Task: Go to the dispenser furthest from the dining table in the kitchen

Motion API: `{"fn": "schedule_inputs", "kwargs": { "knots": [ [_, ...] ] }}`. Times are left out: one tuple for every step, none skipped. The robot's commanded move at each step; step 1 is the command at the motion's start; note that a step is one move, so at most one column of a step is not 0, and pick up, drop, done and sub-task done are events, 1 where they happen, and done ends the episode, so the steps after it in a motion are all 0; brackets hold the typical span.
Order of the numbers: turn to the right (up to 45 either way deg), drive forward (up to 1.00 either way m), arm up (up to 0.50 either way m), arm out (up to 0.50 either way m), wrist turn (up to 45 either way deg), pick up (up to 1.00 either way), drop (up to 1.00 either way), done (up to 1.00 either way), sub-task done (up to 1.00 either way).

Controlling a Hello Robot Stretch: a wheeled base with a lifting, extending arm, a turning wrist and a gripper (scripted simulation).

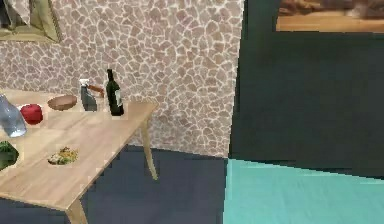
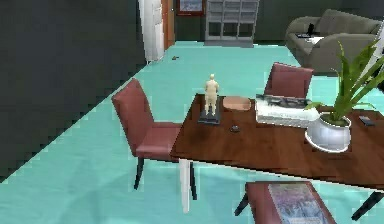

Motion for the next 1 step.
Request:
{"fn": "schedule_inputs", "kwargs": {
  "knots": [
    [0.0,0.55,0.0,0.0,0.0,0.0,0.0,0.0,0.0]
  ]
}}
